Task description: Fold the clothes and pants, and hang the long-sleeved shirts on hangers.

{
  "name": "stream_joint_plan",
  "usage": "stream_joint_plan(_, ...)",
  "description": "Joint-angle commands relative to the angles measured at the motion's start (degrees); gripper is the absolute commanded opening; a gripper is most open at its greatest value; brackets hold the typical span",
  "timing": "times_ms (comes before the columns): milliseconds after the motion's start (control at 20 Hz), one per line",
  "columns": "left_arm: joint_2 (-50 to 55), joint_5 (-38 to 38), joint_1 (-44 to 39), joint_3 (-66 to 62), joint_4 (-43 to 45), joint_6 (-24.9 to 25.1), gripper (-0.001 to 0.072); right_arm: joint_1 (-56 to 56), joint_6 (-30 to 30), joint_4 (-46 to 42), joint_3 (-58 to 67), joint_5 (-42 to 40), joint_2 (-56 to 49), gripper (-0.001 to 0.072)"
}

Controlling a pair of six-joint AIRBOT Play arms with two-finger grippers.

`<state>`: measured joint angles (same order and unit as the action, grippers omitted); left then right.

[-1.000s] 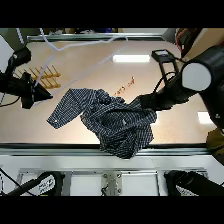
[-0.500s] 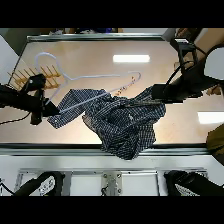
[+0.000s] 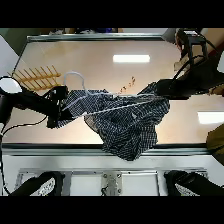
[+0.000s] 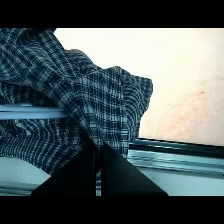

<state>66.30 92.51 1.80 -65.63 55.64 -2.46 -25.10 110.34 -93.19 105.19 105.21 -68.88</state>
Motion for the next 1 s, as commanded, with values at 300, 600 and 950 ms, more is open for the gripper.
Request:
stream_joint_plan(300,6.0,-7.4,-5.4,0.4,-0.1,4.3,0.0019,0.0,-2.5,0.9,1.5,0.3,0.0,0.0022)
stream_joint_plan(600,8.2,-7.9,-7.2,0.5,-1.7,4.7,0.0019,-0.1,-3.2,2.0,1.5,-1.0,-0.1,0.0022)
stream_joint_plan(950,8.2,-7.7,-8.7,0.4,-1.7,4.7,0.0020,-0.4,-2.1,13.7,1.5,-11.0,-1.2,0.0022)
